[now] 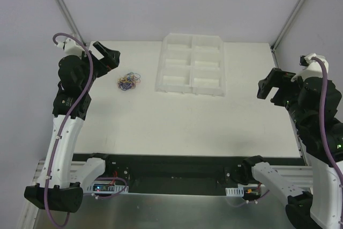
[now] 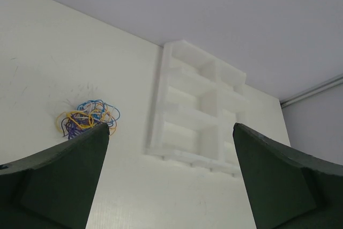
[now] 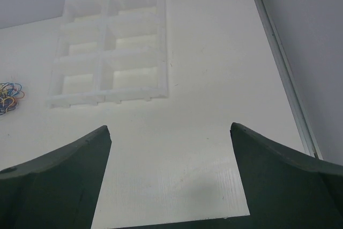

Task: Untangle the cables

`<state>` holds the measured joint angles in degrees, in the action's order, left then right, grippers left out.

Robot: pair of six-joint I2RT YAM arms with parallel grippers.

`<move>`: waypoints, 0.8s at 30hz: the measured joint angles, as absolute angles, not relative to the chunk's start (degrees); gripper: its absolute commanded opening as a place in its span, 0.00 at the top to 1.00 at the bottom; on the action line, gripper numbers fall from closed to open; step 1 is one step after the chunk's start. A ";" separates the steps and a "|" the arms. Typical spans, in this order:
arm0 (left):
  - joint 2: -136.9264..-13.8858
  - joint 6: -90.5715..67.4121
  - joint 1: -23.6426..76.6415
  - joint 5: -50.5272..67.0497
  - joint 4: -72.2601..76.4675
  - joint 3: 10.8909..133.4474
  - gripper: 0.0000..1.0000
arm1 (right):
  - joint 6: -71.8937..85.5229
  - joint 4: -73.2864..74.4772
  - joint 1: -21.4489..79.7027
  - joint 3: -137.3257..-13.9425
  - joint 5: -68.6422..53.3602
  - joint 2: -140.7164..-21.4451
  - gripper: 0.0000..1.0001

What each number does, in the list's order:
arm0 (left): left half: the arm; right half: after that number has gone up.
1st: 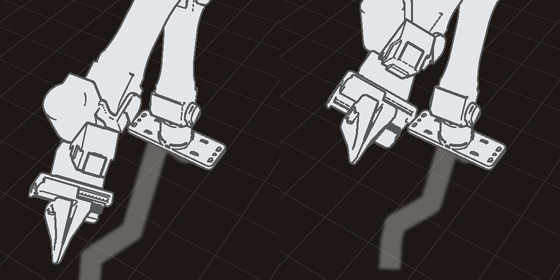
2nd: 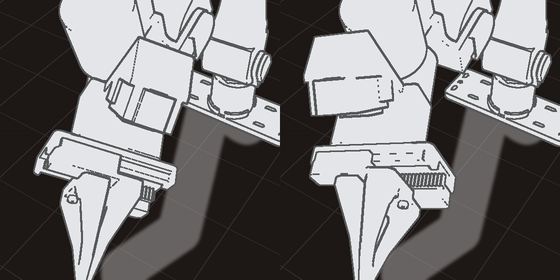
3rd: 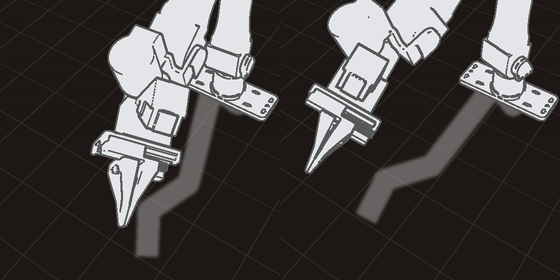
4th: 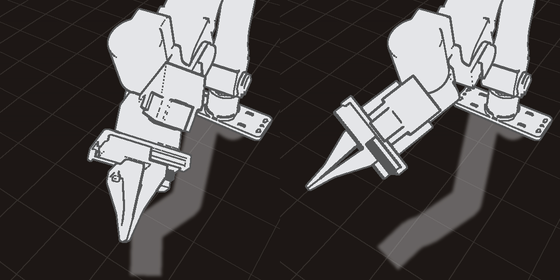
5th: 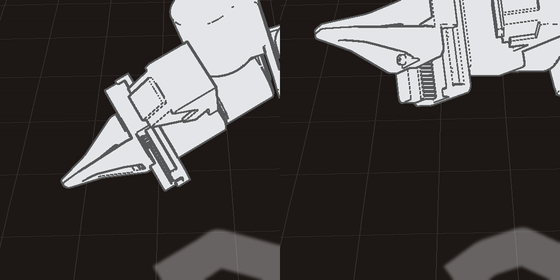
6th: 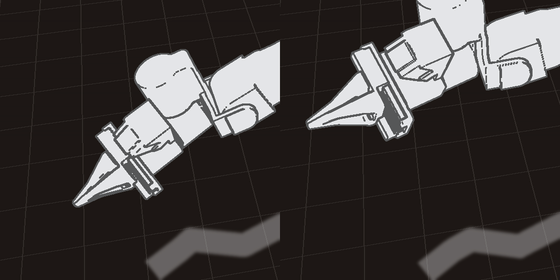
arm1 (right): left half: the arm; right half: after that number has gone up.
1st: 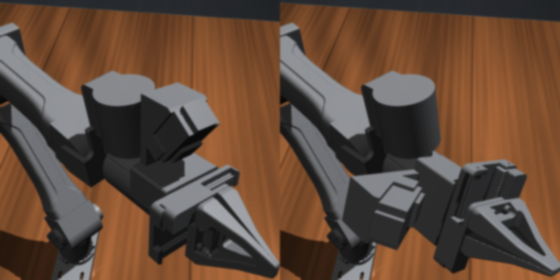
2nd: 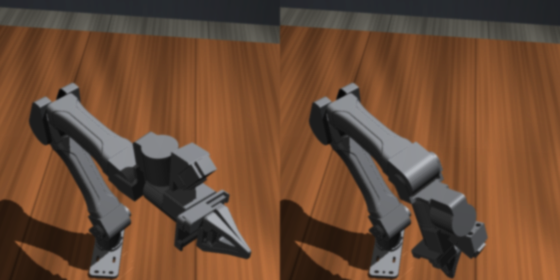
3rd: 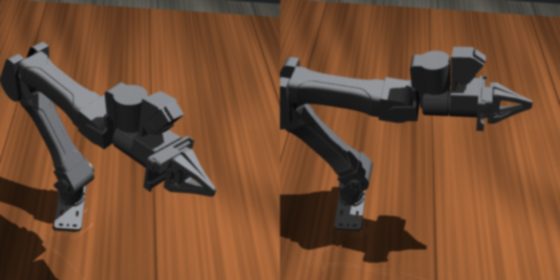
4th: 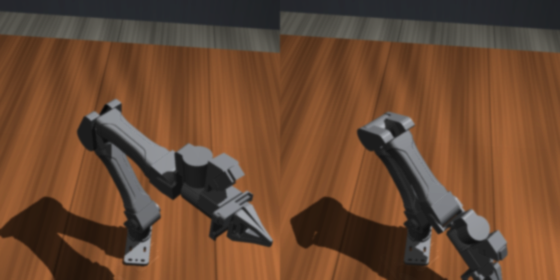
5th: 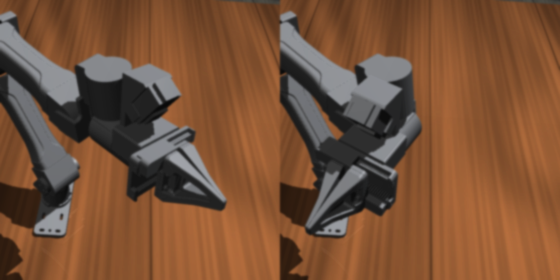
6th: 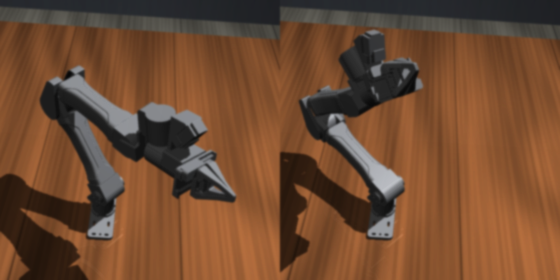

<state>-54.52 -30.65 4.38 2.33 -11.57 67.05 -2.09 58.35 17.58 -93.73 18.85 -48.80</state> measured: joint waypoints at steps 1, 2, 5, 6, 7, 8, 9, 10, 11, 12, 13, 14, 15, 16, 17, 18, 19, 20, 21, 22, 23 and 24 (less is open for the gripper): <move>-54.54 -30.87 4.38 2.48 -11.68 66.89 0.01 | -1.87 58.39 17.87 -93.60 19.07 -48.82 0.04; -54.59 -31.14 4.38 2.52 -11.84 66.72 0.01 | -1.61 58.63 18.09 -93.54 19.14 -48.86 0.04; -55.11 -32.53 4.38 2.59 -11.97 66.02 0.01 | -0.19 59.64 18.28 -93.82 18.44 -49.12 0.04; -55.46 -32.69 4.38 2.72 -11.97 65.71 0.01 | 0.34 60.23 18.31 -94.21 17.39 -49.32 0.04; -55.83 -32.86 4.38 2.76 -12.03 65.47 0.01 | 0.62 60.45 18.33 -94.41 16.69 -49.36 0.04; -56.29 -33.32 4.38 2.70 -11.86 64.99 0.01 | 0.91 60.73 18.37 -94.52 15.68 -49.34 0.04; -56.73 -34.15 4.38 2.46 -11.86 64.18 0.01 | 1.04 60.99 18.48 -94.52 14.57 -49.28 0.04; -57.12 -35.53 4.38 2.02 -11.79 63.00 0.01 | 1.10 61.39 18.65 -94.54 13.56 -49.17 0.04; -57.52 -36.75 4.38 1.52 -11.79 61.80 0.01 | 1.19 61.82 18.83 -94.54 12.49 -49.10 0.04; -58.17 -38.41 4.34 0.91 -11.68 60.16 0.01 | 1.26 62.33 19.14 -94.54 11.29 -48.99 0.04; -59.37 -40.07 4.01 0.23 -11.68 58.59 0.01 | 1.26 62.76 19.51 -94.54 10.35 -48.86 0.04; -61.14 -41.60 3.97 -0.93 -11.70 57.28 0.01 | 1.23 63.07 20.03 -94.54 9.74 -48.77 0.04; -63.02 -42.98 3.68 -1.85 -11.73 56.53 0.01 | 1.17 63.44 21.02 -94.54 9.47 -48.66 0.04; -65.76 -44.64 3.60 -2.90 -11.77 55.90 0.01 | 1.04 63.81 22.04 -94.54 9.19 -48.64 0.04; -68.77 -46.35 3.25 -3.86 -11.81 55.55 0.01 | 0.84 64.07 22.76 -94.56 9.15 -48.62 0.04; -71.96 -48.01 3.05 -4.58 -11.86 55.46 0.01 | 0.38 64.36 23.66 -94.61 9.26 -48.64 0.04; -75.11 -49.82 2.66 -4.80 -11.84 55.46 0.01 | -0.16 64.64 24.49 -94.72 9.65 -48.66 0.04; -78.04 -51.40 2.17 -4.78 -11.68 55.53 0.01 | -0.75 65.01 25.30 -94.87 10.31 -48.66 0.04; -80.66 -52.51 1.80 -4.78 -11.68 55.77 0.01 | -1.26 65.23 26.17 -94.91 11.09 -48.51 0.04; -83.79 -53.45 1.45 -4.75 -12.19 56.58 0.01 | -1.83 65.47 26.96 -94.91 11.88 -48.23 0.04; -87.09 -53.82 1.26 -4.80 -12.56 57.98 0.01 | -2.22 65.65 27.46 -94.85 12.51 -47.90 0.04; -90.54 -54.04 1.02 -4.82 -12.73 59.88 0.01 | -2.59 65.87 27.94 -94.70 13.19 -47.24 0.04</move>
<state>-90.54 -54.04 1.02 -4.82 -12.73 59.88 -2.59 65.87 27.94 -94.70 13.19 -47.24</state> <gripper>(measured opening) 0.990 0.958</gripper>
